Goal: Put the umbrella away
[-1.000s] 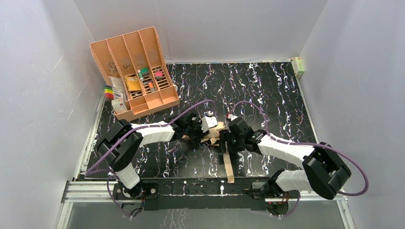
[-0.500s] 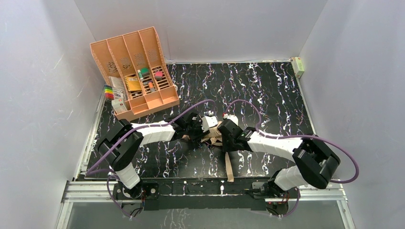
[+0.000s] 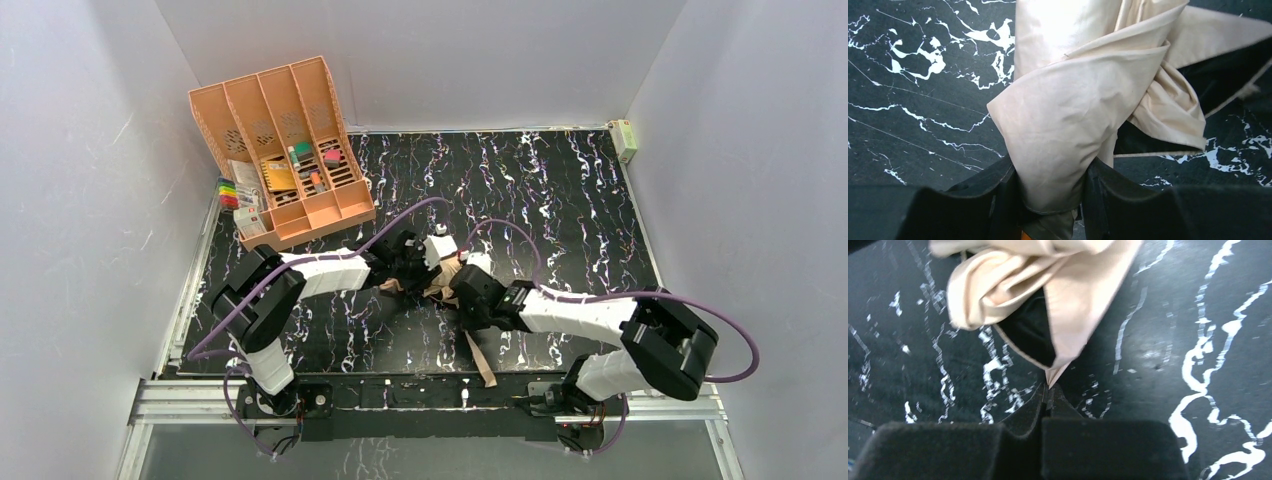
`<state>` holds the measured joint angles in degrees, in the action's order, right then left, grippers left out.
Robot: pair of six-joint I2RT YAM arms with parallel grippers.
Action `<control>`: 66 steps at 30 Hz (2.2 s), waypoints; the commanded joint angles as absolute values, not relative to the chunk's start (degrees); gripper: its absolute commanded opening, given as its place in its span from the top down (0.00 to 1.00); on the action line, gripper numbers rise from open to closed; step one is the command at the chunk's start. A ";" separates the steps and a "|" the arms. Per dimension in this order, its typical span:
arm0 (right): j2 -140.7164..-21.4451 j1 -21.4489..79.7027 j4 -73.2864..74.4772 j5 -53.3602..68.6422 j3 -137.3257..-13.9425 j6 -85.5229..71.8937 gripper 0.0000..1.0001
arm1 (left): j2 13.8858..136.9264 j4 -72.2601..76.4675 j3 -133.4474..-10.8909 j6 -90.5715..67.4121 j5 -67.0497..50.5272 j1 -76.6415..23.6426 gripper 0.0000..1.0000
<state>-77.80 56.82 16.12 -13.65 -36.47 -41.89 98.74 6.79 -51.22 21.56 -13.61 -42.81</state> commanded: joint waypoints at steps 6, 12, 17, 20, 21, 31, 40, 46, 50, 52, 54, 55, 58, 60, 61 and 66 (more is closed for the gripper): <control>-76.62 71.66 20.56 -10.48 -34.33 -45.53 1.00 | 101.57 6.05 -54.75 14.87 -5.85 -38.78 1.00; -83.17 77.75 21.75 -14.21 -38.98 -43.62 1.00 | 101.92 5.65 -56.34 14.70 -5.57 -38.58 1.00; -83.20 79.35 15.07 -9.75 -39.83 -39.98 1.00 | 102.04 5.33 -56.40 15.48 -5.85 -38.58 1.00; -82.85 79.34 19.01 -12.14 -39.67 -42.66 1.00 | 101.92 5.29 -55.53 16.41 -5.36 -38.58 1.00; -82.82 79.36 21.36 -13.32 -39.64 -43.85 1.00 | 101.83 5.47 -55.02 16.70 -5.21 -38.53 1.00; -73.51 79.45 25.81 -11.62 -31.49 -53.92 0.98 | 99.76 6.76 -49.74 18.97 -5.32 -38.67 1.00; -67.95 79.45 27.73 -9.56 -26.82 -58.80 0.97 | 99.74 6.77 -49.22 19.71 -6.29 -38.85 1.00; -66.13 79.43 30.00 -8.63 -26.16 -60.24 0.88 | 100.02 6.77 -49.38 19.86 -6.50 -38.88 1.00; -64.17 79.45 32.83 -9.76 -26.53 -61.23 0.87 | 100.04 6.77 -49.46 19.95 -6.58 -38.93 1.00; -63.59 79.45 33.32 -10.16 -26.56 -61.41 0.93 | 100.15 6.71 -49.48 20.04 -6.76 -38.87 1.00; -63.45 79.43 33.47 -10.28 -26.54 -61.65 0.96 | 100.27 6.68 -49.55 20.08 -6.78 -38.90 1.00; -63.46 79.45 33.48 -10.28 -26.54 -61.80 0.98 | 100.28 6.68 -49.52 20.12 -6.84 -38.93 1.00; -63.64 79.45 33.93 -10.60 -27.03 -62.02 1.00 | 100.20 6.59 -49.48 20.29 -6.83 -38.93 1.00; -64.20 79.45 35.44 -11.31 -28.27 -61.83 1.00 | 100.11 6.59 -49.47 20.44 -6.77 -38.90 1.00; -64.76 79.57 36.48 -11.80 -29.13 -61.46 1.00 | 100.11 6.59 -49.46 20.52 -6.72 -38.92 1.00; -69.91 83.46 43.20 -16.59 -35.52 -60.78 1.00 | 100.35 6.58 -49.87 20.96 -6.73 -38.94 1.00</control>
<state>-66.35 79.57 31.90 -15.77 -30.48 -61.06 98.45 8.05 -50.30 19.33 -14.37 -39.99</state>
